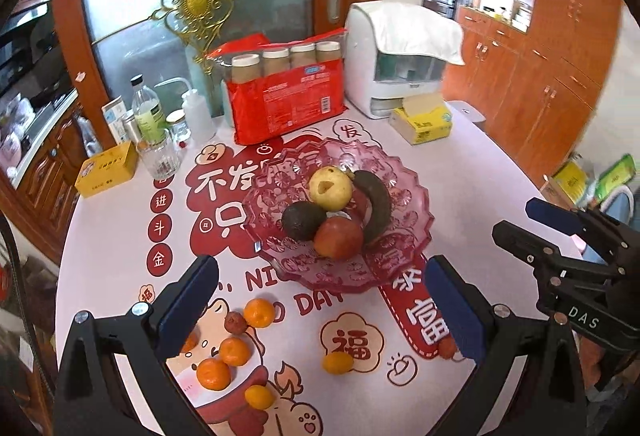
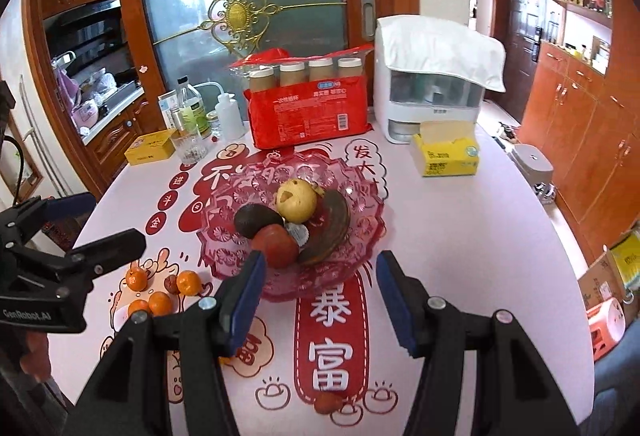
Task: Organize fruits
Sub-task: 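Withdraw both tools from the bowl toward the remaining tangerines, then grasp the small yellow citrus with the left tool while the right tool grasps a lychee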
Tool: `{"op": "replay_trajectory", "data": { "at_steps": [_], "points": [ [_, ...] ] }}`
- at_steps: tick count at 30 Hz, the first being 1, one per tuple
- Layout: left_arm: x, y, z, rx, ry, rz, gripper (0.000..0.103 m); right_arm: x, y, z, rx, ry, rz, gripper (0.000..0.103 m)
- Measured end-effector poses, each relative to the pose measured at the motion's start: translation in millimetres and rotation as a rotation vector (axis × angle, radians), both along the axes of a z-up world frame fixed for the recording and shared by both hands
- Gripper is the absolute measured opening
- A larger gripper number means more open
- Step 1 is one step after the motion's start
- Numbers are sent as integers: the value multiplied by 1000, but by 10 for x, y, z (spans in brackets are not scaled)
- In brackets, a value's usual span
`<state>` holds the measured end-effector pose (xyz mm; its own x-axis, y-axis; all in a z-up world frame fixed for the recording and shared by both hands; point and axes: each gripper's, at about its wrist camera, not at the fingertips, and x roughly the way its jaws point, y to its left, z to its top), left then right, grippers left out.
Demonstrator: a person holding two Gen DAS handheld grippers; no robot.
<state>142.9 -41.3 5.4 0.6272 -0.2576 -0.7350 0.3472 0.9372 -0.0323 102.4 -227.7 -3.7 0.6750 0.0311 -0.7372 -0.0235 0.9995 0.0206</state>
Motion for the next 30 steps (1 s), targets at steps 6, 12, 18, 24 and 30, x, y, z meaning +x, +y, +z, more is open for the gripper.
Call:
{"op": "replay_trajectory", "data": {
  "at_steps": [6, 12, 18, 24, 30],
  "points": [
    [-147, 33, -243, 21, 34, -66, 102, -299, 53, -161, -3, 25, -72, 58],
    [-208, 31, -589, 42, 101, -107, 102, -557, 91, -414, 14, 73, -133, 58],
    [-234, 5, -894, 64, 154, -129, 102, -742, 94, -667, 30, 115, -192, 58],
    [-204, -40, -1137, 93, 190, -131, 102, -819, 39, -877, 29, 142, -241, 58],
    [-116, -60, -1458, 129, 244, -104, 102, -785, -47, -1155, 35, 182, -268, 58]
  ]
}}
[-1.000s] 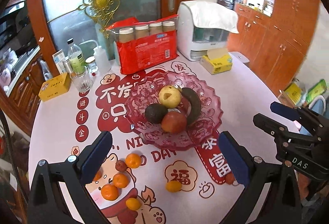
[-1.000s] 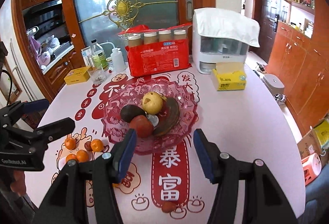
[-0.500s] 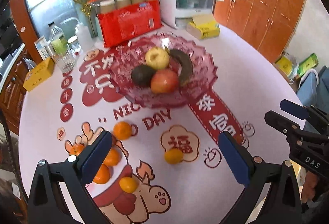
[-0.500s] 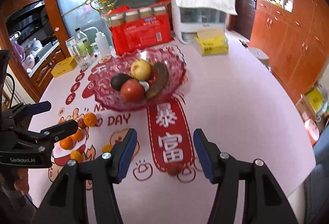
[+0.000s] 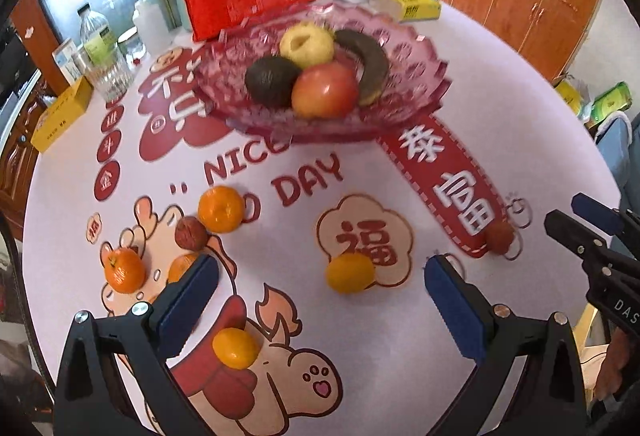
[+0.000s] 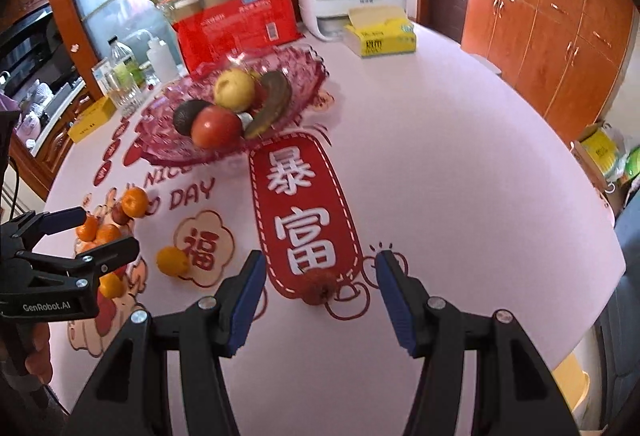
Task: Organize fruits
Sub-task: 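Grasp the small yellow citrus with the left tool while the right tool grasps a lychee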
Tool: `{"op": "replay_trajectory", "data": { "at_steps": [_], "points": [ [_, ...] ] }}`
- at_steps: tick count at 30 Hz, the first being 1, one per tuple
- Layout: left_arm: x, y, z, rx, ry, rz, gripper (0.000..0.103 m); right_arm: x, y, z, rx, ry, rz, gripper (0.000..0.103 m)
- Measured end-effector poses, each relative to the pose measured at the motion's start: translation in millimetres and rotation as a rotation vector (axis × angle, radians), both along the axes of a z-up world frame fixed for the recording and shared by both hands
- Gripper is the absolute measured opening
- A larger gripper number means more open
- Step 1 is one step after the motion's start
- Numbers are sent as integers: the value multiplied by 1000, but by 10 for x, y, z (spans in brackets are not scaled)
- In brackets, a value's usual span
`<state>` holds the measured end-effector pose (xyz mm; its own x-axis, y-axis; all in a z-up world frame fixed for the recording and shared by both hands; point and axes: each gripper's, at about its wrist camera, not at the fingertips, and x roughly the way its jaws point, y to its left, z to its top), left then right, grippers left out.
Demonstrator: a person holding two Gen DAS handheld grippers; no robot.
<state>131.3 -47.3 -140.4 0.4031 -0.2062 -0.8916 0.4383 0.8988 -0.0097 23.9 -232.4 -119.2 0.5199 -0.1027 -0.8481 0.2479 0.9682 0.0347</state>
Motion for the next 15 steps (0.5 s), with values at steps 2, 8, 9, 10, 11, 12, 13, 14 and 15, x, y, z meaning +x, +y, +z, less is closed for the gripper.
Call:
{"op": "replay_trajectory", "data": {
  "at_steps": [2, 8, 9, 10, 11, 12, 13, 14, 15],
  "points": [
    [28, 5, -123, 11, 22, 11, 102, 33, -37, -111, 13, 16, -6, 58],
    [116, 15, -402, 14, 73, 43, 102, 135, -108, -429, 24, 69, -8, 58],
    [121, 9, -429, 14, 76, 45, 102, 145, -108, -472, 21, 76, -2, 58],
    [125, 4, -455, 14, 79, 45, 102, 158, -105, -510, 18, 85, 4, 58],
    [127, -5, -488, 14, 84, 43, 102, 172, -99, -561, 20, 98, 14, 58],
    [130, -16, -516, 15, 88, 42, 101, 181, -101, -585, 24, 103, 19, 58],
    [131, -25, -544, 16, 94, 40, 100, 186, -96, -611, 29, 108, 25, 58],
    [130, -34, -571, 15, 98, 36, 98, 191, -91, -637, 32, 113, 31, 58],
    [124, -46, -580, 14, 102, 32, 97, 196, -88, -656, 32, 116, 38, 57]
  ]
}}
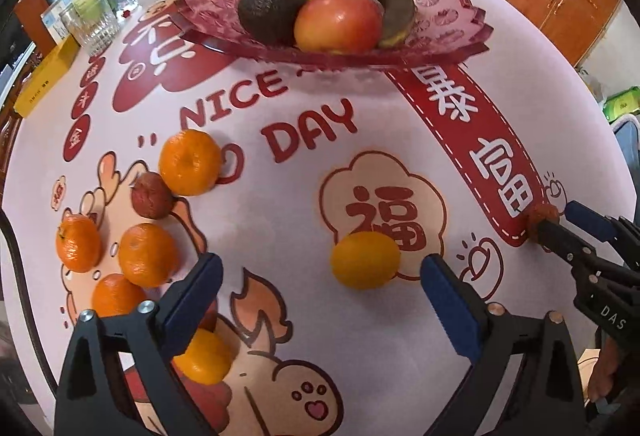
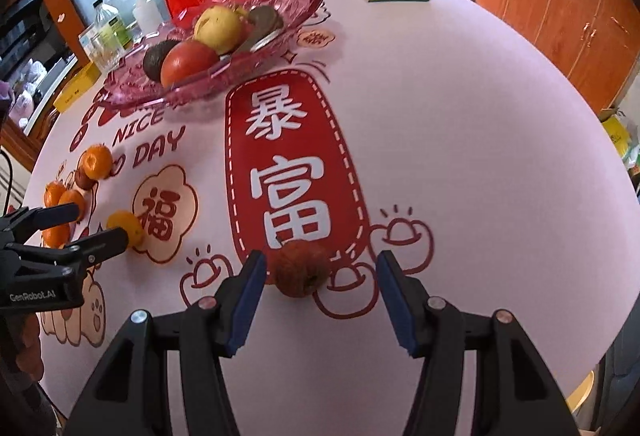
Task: Organize fruits
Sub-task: 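Grasp the small yellow citrus with the left tool while the right tool grasps a lychee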
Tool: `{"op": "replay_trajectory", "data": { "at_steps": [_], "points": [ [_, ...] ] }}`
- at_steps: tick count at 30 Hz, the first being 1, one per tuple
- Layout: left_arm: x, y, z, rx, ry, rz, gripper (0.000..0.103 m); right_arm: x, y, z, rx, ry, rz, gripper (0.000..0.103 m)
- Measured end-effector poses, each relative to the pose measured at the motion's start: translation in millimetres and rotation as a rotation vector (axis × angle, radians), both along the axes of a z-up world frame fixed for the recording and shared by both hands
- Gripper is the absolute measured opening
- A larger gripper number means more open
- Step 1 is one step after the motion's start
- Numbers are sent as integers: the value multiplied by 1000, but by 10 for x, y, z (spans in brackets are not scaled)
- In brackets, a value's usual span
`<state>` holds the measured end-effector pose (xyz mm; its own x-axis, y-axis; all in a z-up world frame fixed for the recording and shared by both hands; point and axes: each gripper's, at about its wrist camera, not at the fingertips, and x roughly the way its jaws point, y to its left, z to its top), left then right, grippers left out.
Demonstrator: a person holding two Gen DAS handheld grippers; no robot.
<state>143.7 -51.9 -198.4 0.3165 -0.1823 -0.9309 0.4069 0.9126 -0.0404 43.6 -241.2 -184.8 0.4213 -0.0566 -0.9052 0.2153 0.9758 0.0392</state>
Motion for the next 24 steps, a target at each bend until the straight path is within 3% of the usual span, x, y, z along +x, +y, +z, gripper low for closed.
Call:
{"op": "replay_trajectory", "data": {
  "at_steps": [5, 13, 18, 23, 24],
  "points": [
    [-12, -65, -59, -1, 8, -17, 89, 29, 15, -55, 4, 7, 27, 57],
    [8, -94, -134, -19, 36, -24, 75, 45, 3, -118, 22, 18, 35, 42],
    [-4, -106, -141, -20, 26, -27, 57, 28, 57, -121, 10, 10, 51, 32],
    [-33, -119, -112, -46, 29, -43, 36, 8, 59, -116, 12, 3, 46, 31],
    [-37, -122, -108, -44, 27, -43, 36, 2, 59, -116, 14, 2, 47, 31]
  ]
}}
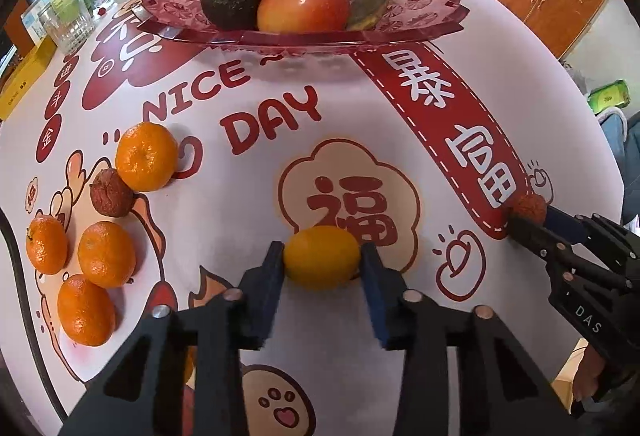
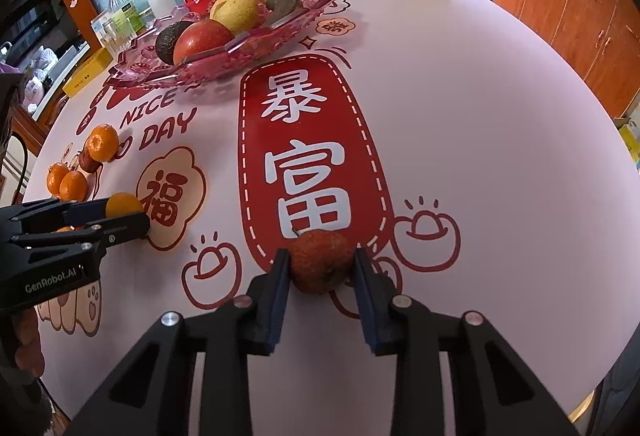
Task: Organize fruits
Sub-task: 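Grasp the small yellow citrus with the left tool while the right tool grasps a lychee, then carry the yellow citrus and lychee over the pink bowl with both tools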
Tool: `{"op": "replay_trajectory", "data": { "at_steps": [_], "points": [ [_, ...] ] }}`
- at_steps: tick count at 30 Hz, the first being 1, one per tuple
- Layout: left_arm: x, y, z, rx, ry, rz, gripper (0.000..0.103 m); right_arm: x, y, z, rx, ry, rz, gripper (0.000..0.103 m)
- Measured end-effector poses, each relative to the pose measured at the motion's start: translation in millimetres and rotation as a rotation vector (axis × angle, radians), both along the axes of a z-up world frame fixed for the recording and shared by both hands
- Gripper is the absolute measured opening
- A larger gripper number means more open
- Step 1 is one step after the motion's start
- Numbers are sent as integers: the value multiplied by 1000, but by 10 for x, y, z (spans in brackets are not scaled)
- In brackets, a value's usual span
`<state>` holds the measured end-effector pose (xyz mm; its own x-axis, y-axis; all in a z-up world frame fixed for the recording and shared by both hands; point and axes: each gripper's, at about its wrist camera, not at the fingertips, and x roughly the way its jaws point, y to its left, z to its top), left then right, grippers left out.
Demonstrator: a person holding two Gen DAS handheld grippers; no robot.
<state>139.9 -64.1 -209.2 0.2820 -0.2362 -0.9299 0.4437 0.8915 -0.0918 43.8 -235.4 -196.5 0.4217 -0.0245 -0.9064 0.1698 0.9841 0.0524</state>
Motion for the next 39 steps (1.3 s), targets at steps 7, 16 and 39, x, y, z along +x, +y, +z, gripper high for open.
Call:
{"op": "replay_trajectory", "data": {
  "at_steps": [7, 16, 39],
  "points": [
    [-67, 40, 83, 0, -11, 7, 35, -56, 79, 44, 8, -6, 21, 30],
    [-212, 14, 642, -20, -74, -19, 35, -67, 255, 452, 3, -61, 81, 30],
    [286, 19, 2442, -62, -354, 120, 35, 858, 217, 2618, -135, -290, 291, 30]
  ]
}}
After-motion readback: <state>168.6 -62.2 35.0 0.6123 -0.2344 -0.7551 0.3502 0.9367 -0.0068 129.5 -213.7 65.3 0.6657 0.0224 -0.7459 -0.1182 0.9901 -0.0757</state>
